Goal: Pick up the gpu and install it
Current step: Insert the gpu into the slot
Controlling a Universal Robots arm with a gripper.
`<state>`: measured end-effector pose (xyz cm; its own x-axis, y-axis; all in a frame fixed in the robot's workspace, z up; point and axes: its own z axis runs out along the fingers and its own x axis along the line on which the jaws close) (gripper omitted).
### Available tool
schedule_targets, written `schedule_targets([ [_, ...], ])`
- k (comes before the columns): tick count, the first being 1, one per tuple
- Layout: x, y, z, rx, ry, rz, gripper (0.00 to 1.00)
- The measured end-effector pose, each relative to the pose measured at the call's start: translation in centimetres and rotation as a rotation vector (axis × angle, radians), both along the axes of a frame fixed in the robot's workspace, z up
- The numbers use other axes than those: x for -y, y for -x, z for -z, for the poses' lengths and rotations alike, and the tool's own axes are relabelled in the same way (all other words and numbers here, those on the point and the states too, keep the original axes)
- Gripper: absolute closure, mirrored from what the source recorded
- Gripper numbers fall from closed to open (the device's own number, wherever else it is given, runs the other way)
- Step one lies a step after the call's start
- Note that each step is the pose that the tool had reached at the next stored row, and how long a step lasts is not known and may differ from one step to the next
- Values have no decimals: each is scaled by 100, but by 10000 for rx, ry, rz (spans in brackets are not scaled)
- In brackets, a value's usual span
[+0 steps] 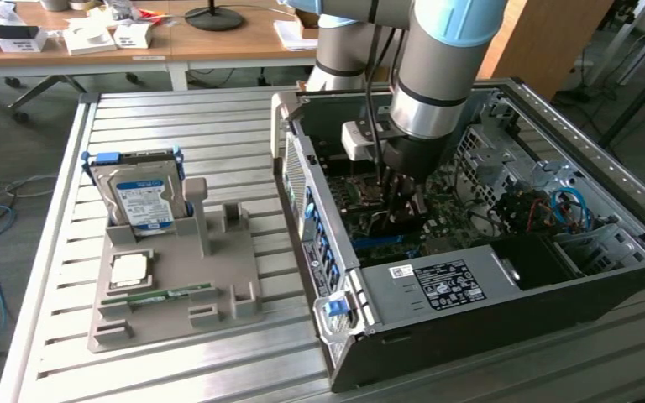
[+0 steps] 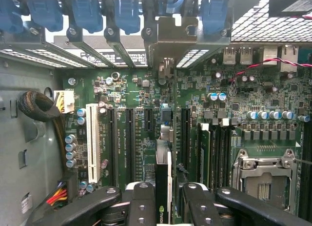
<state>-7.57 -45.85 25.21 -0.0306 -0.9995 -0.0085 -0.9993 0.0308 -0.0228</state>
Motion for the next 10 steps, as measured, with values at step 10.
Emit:
schedule_targets([
  [10, 0, 0, 14, 0, -2, 0, 74],
])
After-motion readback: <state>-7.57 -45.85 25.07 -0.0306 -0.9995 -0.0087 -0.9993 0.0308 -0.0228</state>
